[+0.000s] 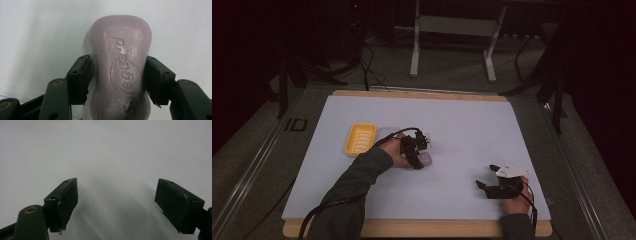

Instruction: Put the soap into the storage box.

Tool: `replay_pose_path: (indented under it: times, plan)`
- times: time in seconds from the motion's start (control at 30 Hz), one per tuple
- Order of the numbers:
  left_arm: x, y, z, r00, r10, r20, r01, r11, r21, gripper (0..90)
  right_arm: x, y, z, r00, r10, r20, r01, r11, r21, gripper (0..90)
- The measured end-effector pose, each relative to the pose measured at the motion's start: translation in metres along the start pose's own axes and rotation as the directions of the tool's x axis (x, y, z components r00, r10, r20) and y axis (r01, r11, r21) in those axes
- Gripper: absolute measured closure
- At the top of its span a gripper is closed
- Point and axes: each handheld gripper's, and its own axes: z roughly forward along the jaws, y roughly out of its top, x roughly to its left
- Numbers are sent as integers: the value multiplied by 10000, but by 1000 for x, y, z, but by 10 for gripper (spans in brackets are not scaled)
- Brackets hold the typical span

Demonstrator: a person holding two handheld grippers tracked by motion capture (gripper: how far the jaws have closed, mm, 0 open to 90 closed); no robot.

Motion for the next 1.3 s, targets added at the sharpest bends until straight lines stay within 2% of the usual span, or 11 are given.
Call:
replay_pose_path:
  times: [0.07, 0.13, 0.33, 0.47, 0.63, 0.9, 1.3]
  plan:
    - [1, 1, 0, 10000, -43, 43, 43, 10000, 77, 427, 0, 0, 0, 10000, -2, -1, 2, 10000, 14, 185]
    - [0, 2, -1, 10000, 79, 44, -80, 9996, 256, 449, 0, 0, 0, 10000, -18, 0, 18, 10000, 35, 184]
    - [0, 9, 0, 10000, -42, -20, 43, 9972, 743, 471, 0, 0, 0, 10000, -30, 10, 30, 10000, 31, 184]
    - [-1, 12, 0, 9999, 80, -86, -71, 9950, 999, 474, 0, 0, 0, 10000, -5, 7, 5, 10000, 31, 184]
    - [1, 14, 1, 9998, -209, -38, 212, 9934, 1130, 486, 0, 0, 0, 10000, -33, 5, 33, 10000, 38, 184]
    - [-2, 22, 2, 9996, -185, -202, 216, 9857, 1671, 494, 0, 0, 0, 10000, -15, 6, 15, 10000, 34, 184]
    - [-3, 23, 1, 9999, 35, -102, -15, 9826, 1855, 498, 0, 0, 0, 10000, -26, 5, 26, 10000, 30, 184]
